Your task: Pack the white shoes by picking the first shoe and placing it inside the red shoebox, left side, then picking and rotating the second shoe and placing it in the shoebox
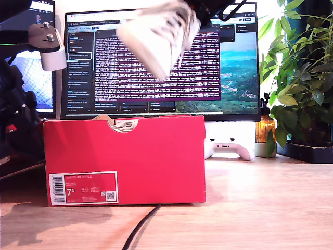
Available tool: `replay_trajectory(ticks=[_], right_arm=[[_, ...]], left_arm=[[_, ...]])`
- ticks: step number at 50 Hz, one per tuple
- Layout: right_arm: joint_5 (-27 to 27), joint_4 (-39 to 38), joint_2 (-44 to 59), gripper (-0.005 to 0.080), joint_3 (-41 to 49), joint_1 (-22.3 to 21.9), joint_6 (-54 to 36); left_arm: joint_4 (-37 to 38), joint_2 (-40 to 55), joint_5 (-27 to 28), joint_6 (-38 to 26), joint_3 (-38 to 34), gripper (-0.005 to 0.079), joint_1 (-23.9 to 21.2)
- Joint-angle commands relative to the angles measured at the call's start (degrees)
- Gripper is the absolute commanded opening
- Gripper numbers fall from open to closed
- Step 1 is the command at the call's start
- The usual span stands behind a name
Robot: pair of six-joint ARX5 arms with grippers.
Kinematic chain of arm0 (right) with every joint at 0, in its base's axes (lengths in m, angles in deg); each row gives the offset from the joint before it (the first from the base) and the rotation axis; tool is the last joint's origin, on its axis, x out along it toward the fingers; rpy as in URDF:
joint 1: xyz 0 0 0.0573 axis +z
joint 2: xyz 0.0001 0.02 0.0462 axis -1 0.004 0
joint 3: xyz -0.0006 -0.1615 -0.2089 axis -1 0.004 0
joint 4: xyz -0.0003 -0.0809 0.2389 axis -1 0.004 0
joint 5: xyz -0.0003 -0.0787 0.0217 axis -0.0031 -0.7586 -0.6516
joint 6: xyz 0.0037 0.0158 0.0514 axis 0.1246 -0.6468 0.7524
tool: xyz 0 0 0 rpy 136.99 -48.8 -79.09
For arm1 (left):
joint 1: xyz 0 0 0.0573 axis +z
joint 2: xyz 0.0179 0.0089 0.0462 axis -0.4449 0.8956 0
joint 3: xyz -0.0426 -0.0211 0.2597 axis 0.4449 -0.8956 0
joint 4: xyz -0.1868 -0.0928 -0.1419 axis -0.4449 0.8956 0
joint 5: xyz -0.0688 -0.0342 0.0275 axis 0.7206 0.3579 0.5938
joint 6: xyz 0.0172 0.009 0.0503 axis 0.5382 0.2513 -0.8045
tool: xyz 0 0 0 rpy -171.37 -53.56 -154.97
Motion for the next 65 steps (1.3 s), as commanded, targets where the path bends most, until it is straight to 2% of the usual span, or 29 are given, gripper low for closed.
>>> replay_trajectory(ticks=[1,22,43,54,65], right_arm=[[-0.46,-0.94,3.1,-0.0013,-0.92,0.42,0.39],[-5.64,-1.22,7.04,-0.0013,-0.92,0.57,-5.31],[-12.22,3.37,7.56,-0.0013,-0.92,2.36,-11.8],[-18.34,4.61,9.01,-0.0013,-0.92,5.44,-13.14],[-28.02,5.9,12.15,-0.0013,-0.92,9.2,-17.57]], left_arm=[[-0.96,0.31,0.09,-0.04,-0.15,-0.0021,-0.04],[-0.96,0.31,0.09,-0.04,-0.15,-0.0021,-0.04],[-0.96,0.31,0.09,-0.04,-0.15,-0.0021,-0.04],[-0.96,0.31,0.09,-0.04,-0.15,-0.0021,-0.04],[-0.96,0.31,0.09,-0.04,-0.15,-0.0021,-0.04]])
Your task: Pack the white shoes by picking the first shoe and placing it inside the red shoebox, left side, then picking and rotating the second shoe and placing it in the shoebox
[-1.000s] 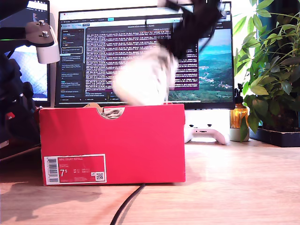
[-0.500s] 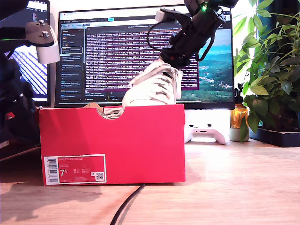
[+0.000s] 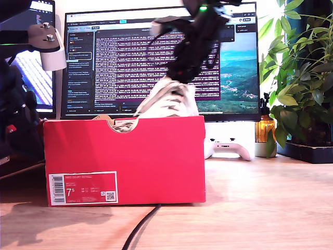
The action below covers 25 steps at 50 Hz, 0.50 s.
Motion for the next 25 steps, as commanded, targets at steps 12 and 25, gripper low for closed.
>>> replay_trajectory(ticks=[12,25], right_arm=[[-7.45,-0.09,5.57,-0.0013,-0.63,2.62,-3.56],[-7.5,-0.04,3.78,-0.0013,-0.98,1.55,-3.56]], left_arm=[[-1.03,0.31,0.11,-0.04,-0.15,-0.0021,-0.07],[-1.03,0.31,0.11,-0.04,-0.15,-0.0021,-0.07]])
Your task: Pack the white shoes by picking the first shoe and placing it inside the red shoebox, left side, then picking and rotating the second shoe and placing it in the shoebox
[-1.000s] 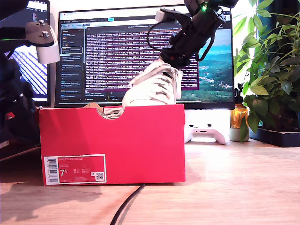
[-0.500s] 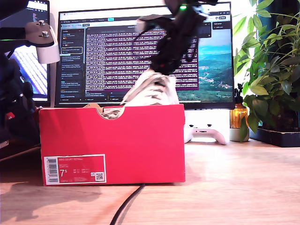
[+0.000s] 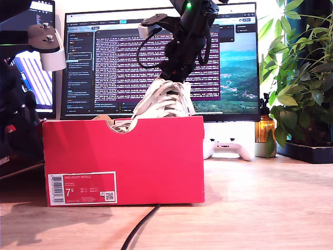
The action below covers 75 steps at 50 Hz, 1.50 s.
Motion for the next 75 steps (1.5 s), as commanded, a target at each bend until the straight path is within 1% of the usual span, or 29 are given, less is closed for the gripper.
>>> replay_trajectory(ticks=[1,12,14,18,23,30,48,53,61,63,65,71,73,75], right_arm=[[-1.53,-0.72,2.89,-0.0013,0.61,-0.44,-0.57],[-1.31,-0.42,1.03,-0.0013,0.61,-2.1,-0.57],[-0.7,-0.42,0.55,-0.0013,0.61,-2.47,-0.31],[2.16,-0.2,-0.92,-0.0013,0.61,-3.34,0.83],[2.75,-0.17,-2.56,-0.0013,0.61,-4.39,1.11],[5.14,1.62,-3.89,-0.0013,0.61,-5.33,1.4],[5.14,3.74,-3.87,-0.0013,0.61,-5.18,1.4],[5.29,4.0,-3.56,-0.0013,0.61,-3.85,1.33],[2.21,7.08,-2.43,-0.0012,0.61,-1.77,0.15],[1.33,7.96,-1.9,0.0007,0.61,-1.33,-0.02],[1.18,8.5,-1.55,0.006,0.61,-0.92,0.02],[0.9,7.76,-1.42,0.0304,0.61,-0.22,1.36],[-0.15,6.99,-1.42,0.0345,0.61,0.0,1.62],[-0.92,6.16,-1.42,0.0358,0.61,0.24,1.66]], left_arm=[[-1.03,0.31,0.15,-0.04,-0.15,-0.0021,-0.07],[-1.03,0.31,0.15,-0.04,-0.15,-0.0021,-0.07],[-1.03,0.31,0.15,-0.04,-0.15,-0.0021,-0.07],[-1.03,0.31,0.17,-0.04,-0.15,-0.0021,-0.07],[-1.03,0.31,0.15,-0.04,-0.15,-0.0021,-0.07],[-1.03,0.31,0.15,-0.04,-0.15,-0.0021,-0.07],[-1.03,0.31,0.15,-0.04,-0.15,-0.0021,-0.07],[-1.03,0.31,0.15,-0.04,-0.15,-0.0021,-0.07],[-1.03,0.31,0.15,-0.04,-0.15,-0.0021,-0.07],[-1.03,0.31,0.15,-0.04,-0.15,-0.0021,-0.07],[-1.03,0.31,0.15,-0.04,-0.15,-0.0021,-0.07],[-1.03,0.31,0.15,-0.04,-0.15,-0.0021,-0.07],[-1.03,0.31,0.15,-0.04,-0.15,-0.0021,-0.07],[-1.03,0.31,0.15,-0.04,-0.15,-0.0021,-0.07]])
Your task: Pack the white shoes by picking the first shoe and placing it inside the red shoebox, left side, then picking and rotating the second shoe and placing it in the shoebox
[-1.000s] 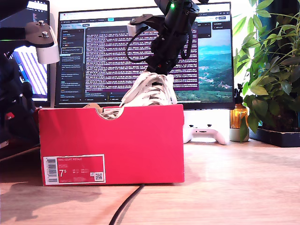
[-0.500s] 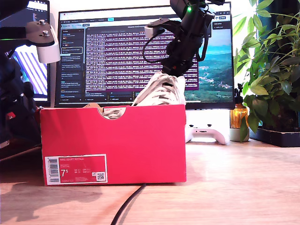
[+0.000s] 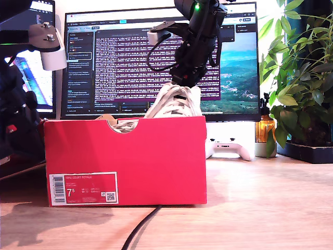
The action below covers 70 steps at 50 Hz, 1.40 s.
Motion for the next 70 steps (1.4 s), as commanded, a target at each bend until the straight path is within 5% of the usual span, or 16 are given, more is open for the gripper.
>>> replay_trajectory(ticks=[1,16,19,23,38,52,70], right_arm=[[-0.85,-1.4,-0.66,0.0357,0.5,1.57,0.59],[-6.4,-1.09,-1.62,0.0336,0.24,2.43,0.9],[-8.24,0.2,-2.25,0.0225,-0.46,3.06,1.95],[-9.97,3.17,-3.28,-0.003,-1.95,3.87,3.93],[-10.1,15.34,-7.65,-0.0001,-7.28,4.66,25.14],[-8.04,26.97,-9.81,-0.0001,-7.34,2.84,33.22],[-5.44,30.4,-11.1,-0.0001,-5.38,-2.64,36.59]], left_arm=[[-0.96,0.31,0.04,-0.04,-0.15,-0.0021,-0.04],[-0.94,0.31,0.04,-0.04,-0.15,-0.0021,-0.04],[-0.96,0.31,0.04,-0.04,-0.15,-0.0021,-0.04],[-0.96,0.31,0.07,-0.04,-0.15,-0.0021,-0.04],[-0.96,0.31,1.95,-0.02,-0.15,-0.0021,-0.04],[-0.72,0.26,1.6,0.22,-0.13,-0.0021,-0.04],[5.64,-11.5,1.4,6.91,-0.13,-0.0021,-2.58]])
